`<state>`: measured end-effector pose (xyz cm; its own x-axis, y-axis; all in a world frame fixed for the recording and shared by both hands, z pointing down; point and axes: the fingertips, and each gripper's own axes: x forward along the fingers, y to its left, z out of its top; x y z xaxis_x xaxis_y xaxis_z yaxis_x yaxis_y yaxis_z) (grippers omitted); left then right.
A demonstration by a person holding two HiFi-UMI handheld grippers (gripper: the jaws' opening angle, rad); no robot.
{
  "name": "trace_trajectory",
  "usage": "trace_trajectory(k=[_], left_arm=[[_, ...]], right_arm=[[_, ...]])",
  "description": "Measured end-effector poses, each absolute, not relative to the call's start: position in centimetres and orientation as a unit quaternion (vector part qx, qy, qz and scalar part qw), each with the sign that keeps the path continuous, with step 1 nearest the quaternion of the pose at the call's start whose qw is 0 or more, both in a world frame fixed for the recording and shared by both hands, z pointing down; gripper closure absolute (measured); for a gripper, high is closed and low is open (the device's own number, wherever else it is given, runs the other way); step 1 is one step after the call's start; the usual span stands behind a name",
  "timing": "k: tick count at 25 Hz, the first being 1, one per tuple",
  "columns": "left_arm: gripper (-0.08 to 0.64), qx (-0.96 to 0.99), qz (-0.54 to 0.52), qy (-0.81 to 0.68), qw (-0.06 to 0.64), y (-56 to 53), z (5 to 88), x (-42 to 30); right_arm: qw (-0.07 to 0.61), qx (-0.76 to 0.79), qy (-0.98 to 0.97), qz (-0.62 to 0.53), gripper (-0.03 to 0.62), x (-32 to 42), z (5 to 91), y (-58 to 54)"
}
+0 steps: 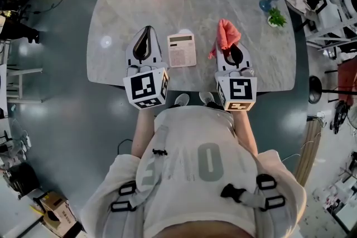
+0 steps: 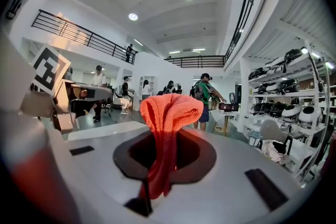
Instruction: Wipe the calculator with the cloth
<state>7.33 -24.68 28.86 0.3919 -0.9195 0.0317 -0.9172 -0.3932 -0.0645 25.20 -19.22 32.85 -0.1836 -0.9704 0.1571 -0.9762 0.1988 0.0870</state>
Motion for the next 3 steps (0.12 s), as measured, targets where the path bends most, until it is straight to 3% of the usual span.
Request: trace_trajectory(k=[3], left_arm=[[0.540, -0.832, -0.031, 0.553, 0.017, -24.70, 28.95, 6.80]], right_arm=[[0.093, 0.632, -0.769, 0.016, 0.537, 24.92, 33.06, -19.13]])
